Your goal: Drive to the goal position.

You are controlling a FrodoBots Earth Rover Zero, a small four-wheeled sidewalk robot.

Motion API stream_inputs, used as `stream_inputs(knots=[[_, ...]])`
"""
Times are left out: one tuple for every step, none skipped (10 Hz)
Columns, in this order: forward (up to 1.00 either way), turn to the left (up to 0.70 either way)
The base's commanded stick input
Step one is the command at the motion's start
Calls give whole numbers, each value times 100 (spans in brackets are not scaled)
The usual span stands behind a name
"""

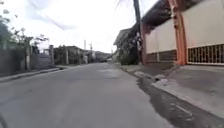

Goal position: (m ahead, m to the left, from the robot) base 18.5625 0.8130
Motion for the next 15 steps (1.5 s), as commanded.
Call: stream_inputs(knots=[[100,0],[100,0],[100,0],[100,0],[100,0],[100,0],[100,0],[100,0],[100,0],[100,0],[100,0],[100,0],[100,0],[100,0],[100,0]])
